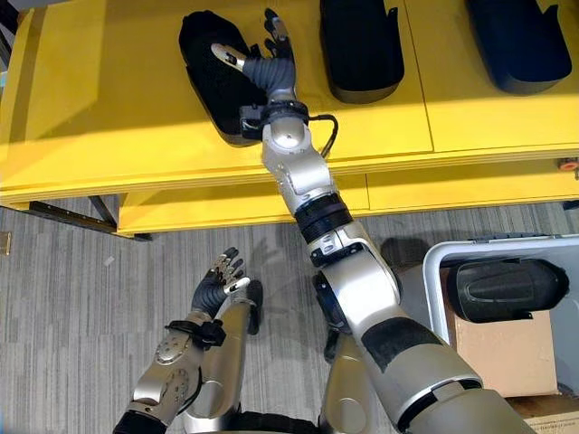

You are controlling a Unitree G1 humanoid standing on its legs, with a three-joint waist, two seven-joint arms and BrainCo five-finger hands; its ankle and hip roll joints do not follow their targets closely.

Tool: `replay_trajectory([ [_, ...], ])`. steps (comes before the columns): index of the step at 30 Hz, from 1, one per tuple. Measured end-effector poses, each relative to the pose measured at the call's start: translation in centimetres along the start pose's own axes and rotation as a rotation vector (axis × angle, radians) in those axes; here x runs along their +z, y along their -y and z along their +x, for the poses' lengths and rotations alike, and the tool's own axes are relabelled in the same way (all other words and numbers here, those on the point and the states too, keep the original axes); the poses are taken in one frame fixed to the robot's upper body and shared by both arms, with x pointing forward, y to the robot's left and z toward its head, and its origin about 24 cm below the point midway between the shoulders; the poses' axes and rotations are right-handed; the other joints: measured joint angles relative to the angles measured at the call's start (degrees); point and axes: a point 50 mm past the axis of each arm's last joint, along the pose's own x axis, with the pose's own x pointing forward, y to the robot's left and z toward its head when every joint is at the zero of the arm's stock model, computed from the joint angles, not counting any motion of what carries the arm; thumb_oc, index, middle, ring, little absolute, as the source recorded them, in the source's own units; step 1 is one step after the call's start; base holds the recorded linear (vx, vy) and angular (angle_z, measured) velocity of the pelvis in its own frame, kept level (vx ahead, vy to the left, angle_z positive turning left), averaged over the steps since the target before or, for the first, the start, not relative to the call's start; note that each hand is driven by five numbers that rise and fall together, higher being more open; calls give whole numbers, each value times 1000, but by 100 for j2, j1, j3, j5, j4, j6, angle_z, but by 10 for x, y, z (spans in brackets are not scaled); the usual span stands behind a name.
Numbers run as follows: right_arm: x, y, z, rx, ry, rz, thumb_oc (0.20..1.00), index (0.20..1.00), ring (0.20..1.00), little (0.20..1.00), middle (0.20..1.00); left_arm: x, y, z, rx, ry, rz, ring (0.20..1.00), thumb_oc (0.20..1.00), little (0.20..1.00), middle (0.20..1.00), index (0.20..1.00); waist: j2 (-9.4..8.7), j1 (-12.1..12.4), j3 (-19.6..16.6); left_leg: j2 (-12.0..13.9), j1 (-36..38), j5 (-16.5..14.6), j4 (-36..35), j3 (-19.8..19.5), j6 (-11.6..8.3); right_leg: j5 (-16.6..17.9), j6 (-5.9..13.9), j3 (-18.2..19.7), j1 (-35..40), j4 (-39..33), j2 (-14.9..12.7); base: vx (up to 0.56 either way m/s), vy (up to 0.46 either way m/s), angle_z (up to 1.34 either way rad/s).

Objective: Move parts from the plastic box to the shelf.

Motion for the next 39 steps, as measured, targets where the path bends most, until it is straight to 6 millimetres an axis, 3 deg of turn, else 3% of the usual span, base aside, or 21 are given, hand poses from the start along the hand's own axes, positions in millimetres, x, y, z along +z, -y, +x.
replay_trajectory([
  [13, -27, 26, -1, -67, -76, -73, 1000, 1000, 1000, 1000, 1000, 0, 2, 0, -4, 1, -2, 1000, 1000, 1000, 1000, 1000, 0, -11, 0, -2, -120, -13, 13, 6, 22, -18, -13, 14, -139, 74, -10, 0, 0, 0],
  [22, -28, 35, 1, -93, -75, -75, 1000, 1000, 1000, 1000, 1000, -1, 5, 1, -15, -3, -3, 1000, 1000, 1000, 1000, 1000, 5, -157, 1, -1, -93, -12, 9, 5, 18, -28, -30, 19, -159, 156, -17, 0, 0, 0],
  [30, -36, 43, 1, -104, -111, -84, 1000, 1000, 1000, 1000, 1000, -3, 5, 1, -18, -7, -4, 1000, 1000, 1000, 1000, 1000, 37, -120, -5, 1, -89, 1, 0, 1, -3, -71, -70, 25, -190, 202, -19, 0, 0, 0],
  [34, -45, 43, 1, -88, -147, -94, 1000, 1000, 1000, 1000, 1000, -3, 8, 1, -19, -4, -18, 1000, 1000, 1000, 1000, 1000, 176, 37, -5, 5, -111, -15, 31, -2, -4, -75, -74, 22, -204, 234, -21, 17, 14, 0],
  [39, -44, 45, 1, -89, -139, -93, 1000, 1000, 1000, 1000, 1000, -4, 10, 1, -18, -5, -26, 1000, 1000, 1000, 1000, 1000, 181, 54, -7, 6, -151, -31, 63, -15, 8, -82, -85, 21, -230, 258, -20, 21, 26, 0],
])
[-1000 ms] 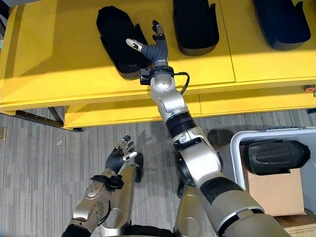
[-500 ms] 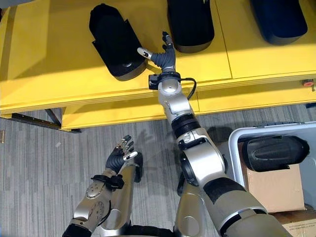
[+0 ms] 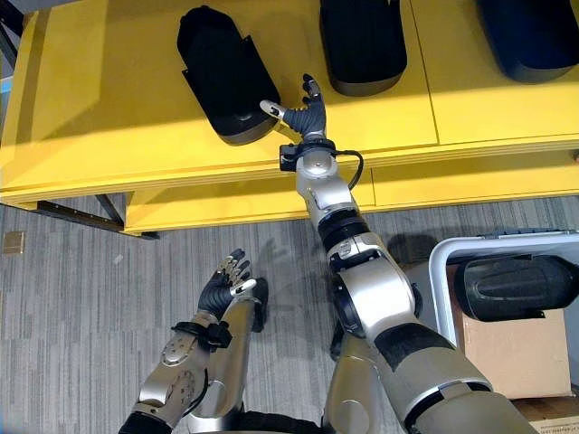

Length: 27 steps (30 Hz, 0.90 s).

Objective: Move parts from the plastic box to the shelf.

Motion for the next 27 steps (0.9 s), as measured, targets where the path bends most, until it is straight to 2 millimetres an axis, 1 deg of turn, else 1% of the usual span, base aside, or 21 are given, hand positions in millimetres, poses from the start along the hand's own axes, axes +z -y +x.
replay_trajectory([
  [8, 1, 12, 3, -24, 6, -26, 1000, 1000, 1000, 1000, 1000, 0, 1, 0, 1, 1, -4, 1000, 1000, 1000, 1000, 1000, 36, 124, -11, 2, -36, 3, 11, 5, -4, -5, -9, -2, -38, -11, -1, 16, 32, -1],
  [11, 8, 9, 7, -15, 2, -47, 1000, 1000, 1000, 1000, 1000, -1, 1, 0, 2, 0, -8, 1000, 1000, 1000, 1000, 1000, 49, 143, -9, 2, -38, 3, 13, -5, -5, -5, -9, -8, -49, 36, -1, 17, 45, 1],
  [13, 12, 6, 8, -11, 3, -50, 1000, 1000, 1000, 1000, 1000, -1, 2, 0, 1, 0, -12, 1000, 1000, 1000, 1000, 1000, 108, 182, -10, 1, -50, 0, 45, 2, -5, -6, -12, -11, -48, 9, -7, 14, 61, -2],
  [15, 9, 4, 8, -3, -5, -60, 1000, 1000, 1000, 1000, 1000, -1, 4, 0, 1, 2, -22, 1000, 1000, 1000, 1000, 1000, 157, 223, -21, -5, -51, -30, 77, 23, 4, -7, -12, -8, -47, 16, -30, 21, 33, -5],
  [19, 8, 4, 8, 8, -8, -74, 1000, 1000, 1000, 1000, 1000, -1, 4, 0, 4, 3, -24, 1000, 1000, 1000, 1000, 1000, 157, 280, -21, -9, -36, -42, 108, -11, 18, -4, -13, -35, -43, 148, -42, 9, 15, 5],
  [22, 6, -4, 6, 38, -13, -72, 1000, 1000, 1000, 1000, 1000, -2, 1, -1, 20, 5, -34, 1000, 1000, 1000, 1000, 1000, 157, 290, -21, -4, -36, -38, 100, -59, 12, -4, -14, -96, -41, 177, -41, 9, 19, 6],
  [23, 5, -7, 5, 51, -14, -79, 1000, 1000, 1000, 1000, 1000, -2, 4, 0, 20, 8, -46, 1000, 1000, 1000, 1000, 1000, 157, 288, -21, -2, -33, -33, 98, -78, 5, -4, -14, -109, -39, 201, -39, 3, 26, 4],
  [27, 1, -8, 5, 60, -29, -84, 1000, 1000, 1000, 1000, 1000, -2, 4, 0, 25, 8, -55, 1000, 1000, 1000, 1000, 1000, 157, 307, -21, 9, -20, -24, 110, -110, -4, -3, -16, -118, -23, 241, -22, 1, 6, 1],
])
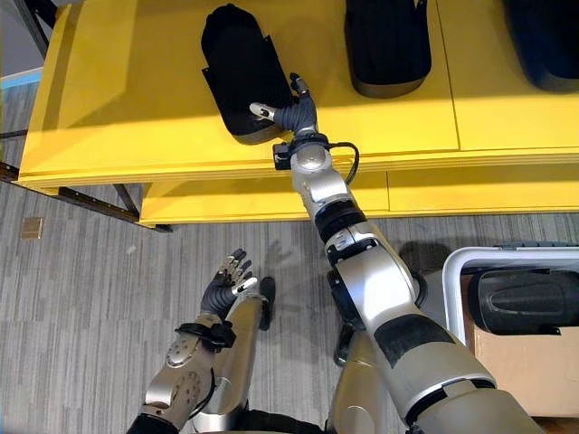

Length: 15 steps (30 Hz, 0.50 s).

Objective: Move parts from the plastic box to the shelf.

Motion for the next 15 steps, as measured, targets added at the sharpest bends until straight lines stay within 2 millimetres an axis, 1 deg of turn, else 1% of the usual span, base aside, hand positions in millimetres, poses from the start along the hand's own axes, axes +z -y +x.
replay_trajectory([
  [2, -5, 1, -1, 2, -16, -2, 1000, 1000, 1000, 1000, 1000, -2, -2, -2, 11, -7, -3, 1000, 1000, 1000, 1000, 1000, 0, 9, 0, 27, 33, 4, 4, -8, -8, 0, -1, -3, 40, -13, 28, 0, 0, 0],
  [5, -6, 0, -1, 6, -23, -3, 1000, 1000, 1000, 1000, 1000, -3, -5, -4, 24, -9, -6, 1000, 1000, 1000, 1000, 1000, 0, 45, 0, 68, 65, 18, -1, -8, -32, -8, -14, -5, 91, -103, 70, 5, 7, -5],
  [7, -10, 1, -2, 8, -34, -1, 1000, 1000, 1000, 1000, 1000, -5, -6, -6, 30, -18, -8, 1000, 1000, 1000, 1000, 1000, 0, 63, 0, 69, 67, 29, -2, 0, -49, -36, -60, -16, 126, -171, 71, 0, 0, 0],
  [9, -16, 1, -3, 8, -46, 2, 1000, 1000, 1000, 1000, 1000, -6, -6, -7, 31, -21, -9, 1000, 1000, 1000, 1000, 1000, 0, 66, 0, 70, 87, 30, 17, 4, -49, -35, -58, -21, 177, -193, 70, -2, 4, 3],
  [11, -17, 1, -3, 8, -47, 2, 1000, 1000, 1000, 1000, 1000, -6, -6, -7, 31, -20, -8, 1000, 1000, 1000, 1000, 1000, 0, 68, 0, 69, 106, 29, 20, 7, -47, -32, -53, -26, 211, -212, 69, -3, 3, 2],
  [13, -17, -2, -4, 16, -49, 6, 1000, 1000, 1000, 1000, 1000, -5, -7, -7, 33, -20, -6, 1000, 1000, 1000, 1000, 1000, 0, 79, 0, 70, 123, 28, 20, 5, -45, -7, -12, -33, 223, -207, 69, 0, 0, 0],
  [15, -18, -7, -5, 28, -54, 14, 1000, 1000, 1000, 1000, 1000, -5, -7, -7, 34, -20, -8, 1000, 1000, 1000, 1000, 1000, 0, 77, 0, 75, 139, 27, 17, 3, -45, -7, -11, -37, 225, -187, 69, 0, 0, 0],
])
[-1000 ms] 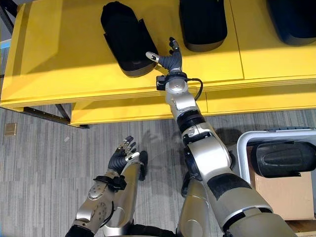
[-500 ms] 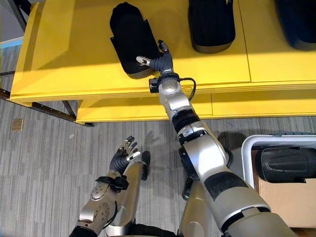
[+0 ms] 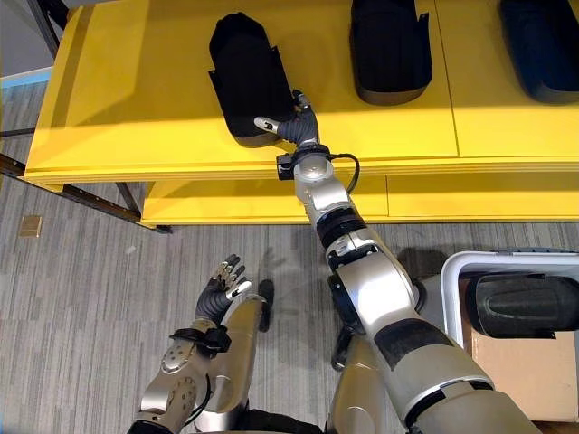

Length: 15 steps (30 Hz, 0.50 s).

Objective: Move parts from the plastic box to the shelf.

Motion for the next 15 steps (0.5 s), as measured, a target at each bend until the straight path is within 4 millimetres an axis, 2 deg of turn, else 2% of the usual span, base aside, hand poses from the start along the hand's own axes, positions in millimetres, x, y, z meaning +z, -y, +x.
replay_trajectory([
  [15, -15, -28, -9, 81, -45, 39, 1000, 1000, 1000, 1000, 1000, -3, -1, -3, 11, -9, -9, 1000, 1000, 1000, 1000, 1000, 1, 76, 0, 17, 99, -2, 13, -6, -2, -24, -39, -33, 147, -50, 8, 0, 0, 0],
])
